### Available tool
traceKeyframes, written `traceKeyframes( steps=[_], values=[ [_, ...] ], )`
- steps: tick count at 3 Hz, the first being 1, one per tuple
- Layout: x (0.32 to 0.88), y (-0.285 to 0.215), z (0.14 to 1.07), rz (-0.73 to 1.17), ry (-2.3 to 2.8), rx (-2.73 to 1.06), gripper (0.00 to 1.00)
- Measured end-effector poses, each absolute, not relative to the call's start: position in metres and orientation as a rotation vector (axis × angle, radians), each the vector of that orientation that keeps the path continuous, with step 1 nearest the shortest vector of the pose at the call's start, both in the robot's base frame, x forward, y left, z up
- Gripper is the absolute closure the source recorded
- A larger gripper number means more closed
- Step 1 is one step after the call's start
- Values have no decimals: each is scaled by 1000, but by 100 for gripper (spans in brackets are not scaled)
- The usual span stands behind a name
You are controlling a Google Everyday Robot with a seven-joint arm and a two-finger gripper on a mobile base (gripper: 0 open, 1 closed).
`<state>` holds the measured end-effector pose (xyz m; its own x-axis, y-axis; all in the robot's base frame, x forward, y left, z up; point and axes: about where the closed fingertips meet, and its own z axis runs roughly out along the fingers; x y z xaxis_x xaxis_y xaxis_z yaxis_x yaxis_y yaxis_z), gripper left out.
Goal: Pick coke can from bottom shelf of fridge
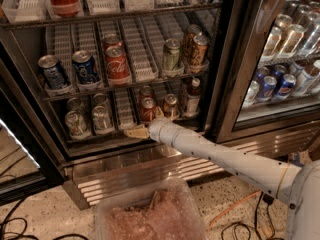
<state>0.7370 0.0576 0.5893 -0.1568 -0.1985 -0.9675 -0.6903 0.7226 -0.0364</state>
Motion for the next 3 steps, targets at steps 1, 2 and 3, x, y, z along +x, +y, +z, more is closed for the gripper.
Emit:
traceKeyframes(
  steps=[1, 2, 3],
  values=[
    [742, 53, 588, 499, 1713, -673, 0],
    [746, 49, 589, 490, 1710, -648, 16],
    [748, 48, 590, 484, 1707, -640, 37]
  ],
)
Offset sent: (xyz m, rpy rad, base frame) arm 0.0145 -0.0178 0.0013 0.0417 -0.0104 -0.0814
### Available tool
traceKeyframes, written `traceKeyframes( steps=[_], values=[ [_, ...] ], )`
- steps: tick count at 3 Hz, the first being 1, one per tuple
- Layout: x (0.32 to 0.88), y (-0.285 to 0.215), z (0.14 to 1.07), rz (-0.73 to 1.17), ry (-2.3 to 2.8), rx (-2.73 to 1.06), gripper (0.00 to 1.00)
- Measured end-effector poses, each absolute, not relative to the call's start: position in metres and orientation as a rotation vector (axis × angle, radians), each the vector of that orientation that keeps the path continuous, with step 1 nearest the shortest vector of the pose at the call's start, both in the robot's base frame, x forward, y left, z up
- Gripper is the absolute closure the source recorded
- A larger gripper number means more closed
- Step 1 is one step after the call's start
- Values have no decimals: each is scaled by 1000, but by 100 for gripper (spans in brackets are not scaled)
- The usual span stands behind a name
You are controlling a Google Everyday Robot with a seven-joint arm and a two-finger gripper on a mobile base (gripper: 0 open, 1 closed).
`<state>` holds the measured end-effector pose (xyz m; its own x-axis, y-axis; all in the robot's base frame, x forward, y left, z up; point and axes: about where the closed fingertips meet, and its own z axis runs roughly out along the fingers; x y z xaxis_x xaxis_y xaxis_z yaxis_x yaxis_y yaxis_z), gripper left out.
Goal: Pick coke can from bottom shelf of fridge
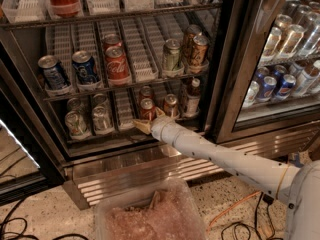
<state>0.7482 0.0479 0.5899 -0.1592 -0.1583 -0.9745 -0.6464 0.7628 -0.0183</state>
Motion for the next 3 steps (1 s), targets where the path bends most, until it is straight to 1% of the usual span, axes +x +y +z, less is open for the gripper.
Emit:
traceKeyframes(
  steps=[1, 2, 3],
  values=[
    [753, 49, 593, 479, 1697, -626, 61],
    [759, 53, 594, 479, 1690, -612, 81],
    [766, 58, 594, 483, 1688, -603, 79]
  ],
)
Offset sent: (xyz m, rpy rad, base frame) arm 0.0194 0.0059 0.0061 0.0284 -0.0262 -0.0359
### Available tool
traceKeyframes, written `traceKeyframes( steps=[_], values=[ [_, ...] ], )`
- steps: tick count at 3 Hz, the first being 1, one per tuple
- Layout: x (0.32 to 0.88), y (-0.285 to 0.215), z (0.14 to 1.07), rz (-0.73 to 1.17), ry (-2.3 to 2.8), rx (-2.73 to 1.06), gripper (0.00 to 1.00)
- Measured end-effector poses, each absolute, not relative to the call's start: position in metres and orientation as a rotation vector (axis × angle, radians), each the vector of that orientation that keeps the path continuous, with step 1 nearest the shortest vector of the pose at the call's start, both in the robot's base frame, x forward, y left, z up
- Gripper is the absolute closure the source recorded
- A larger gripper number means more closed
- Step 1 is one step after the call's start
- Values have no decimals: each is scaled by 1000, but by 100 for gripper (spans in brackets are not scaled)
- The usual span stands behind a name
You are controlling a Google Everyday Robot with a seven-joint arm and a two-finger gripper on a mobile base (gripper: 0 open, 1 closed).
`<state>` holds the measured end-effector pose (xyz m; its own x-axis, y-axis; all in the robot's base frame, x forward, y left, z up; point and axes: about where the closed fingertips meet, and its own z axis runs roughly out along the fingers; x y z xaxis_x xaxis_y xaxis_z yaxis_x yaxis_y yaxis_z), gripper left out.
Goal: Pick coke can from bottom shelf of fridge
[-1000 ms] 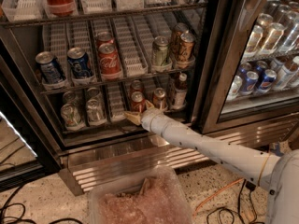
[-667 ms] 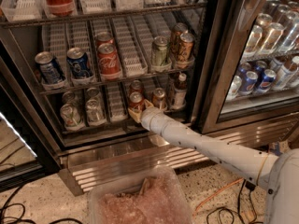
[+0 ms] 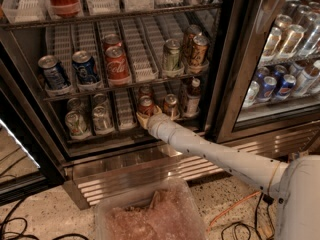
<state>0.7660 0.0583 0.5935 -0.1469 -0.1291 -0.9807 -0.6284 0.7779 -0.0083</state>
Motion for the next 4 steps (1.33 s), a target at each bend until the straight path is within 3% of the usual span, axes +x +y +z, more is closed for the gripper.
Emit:
traceKeyframes(
  steps=[1, 4],
  values=[
    [766, 64, 590, 478, 1690, -630, 97],
    [737, 67, 599, 481, 1667, -750, 100]
  ],
)
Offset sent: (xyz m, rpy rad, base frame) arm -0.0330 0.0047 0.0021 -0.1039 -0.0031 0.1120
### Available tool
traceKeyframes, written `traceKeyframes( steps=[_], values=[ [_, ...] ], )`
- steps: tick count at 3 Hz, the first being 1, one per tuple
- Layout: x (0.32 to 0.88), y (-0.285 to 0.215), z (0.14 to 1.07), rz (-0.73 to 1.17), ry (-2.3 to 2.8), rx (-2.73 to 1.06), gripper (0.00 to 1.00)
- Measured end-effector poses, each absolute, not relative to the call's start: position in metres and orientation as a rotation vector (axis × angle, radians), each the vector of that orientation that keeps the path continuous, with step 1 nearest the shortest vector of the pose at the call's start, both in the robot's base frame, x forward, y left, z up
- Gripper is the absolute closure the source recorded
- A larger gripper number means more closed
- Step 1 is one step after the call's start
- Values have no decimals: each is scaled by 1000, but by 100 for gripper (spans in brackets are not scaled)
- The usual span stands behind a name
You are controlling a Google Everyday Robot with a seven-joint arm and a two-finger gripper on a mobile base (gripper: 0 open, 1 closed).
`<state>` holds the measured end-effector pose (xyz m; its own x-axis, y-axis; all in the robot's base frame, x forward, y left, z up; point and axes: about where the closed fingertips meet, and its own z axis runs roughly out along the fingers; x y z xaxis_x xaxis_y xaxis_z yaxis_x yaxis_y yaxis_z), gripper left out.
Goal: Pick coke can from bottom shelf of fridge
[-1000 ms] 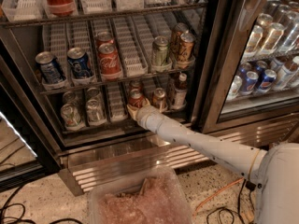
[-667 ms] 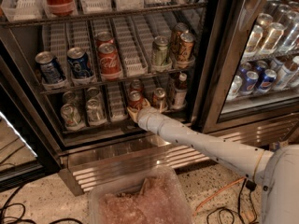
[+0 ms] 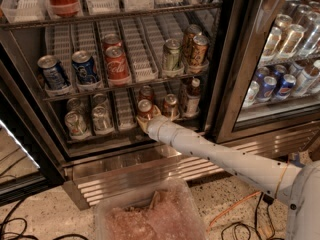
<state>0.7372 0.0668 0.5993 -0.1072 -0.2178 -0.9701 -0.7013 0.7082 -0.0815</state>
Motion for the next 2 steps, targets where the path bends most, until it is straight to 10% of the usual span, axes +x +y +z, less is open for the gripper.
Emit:
traceKeyframes(
  steps=[2],
  values=[
    [734, 67, 593, 485, 1663, -776, 100]
  ],
)
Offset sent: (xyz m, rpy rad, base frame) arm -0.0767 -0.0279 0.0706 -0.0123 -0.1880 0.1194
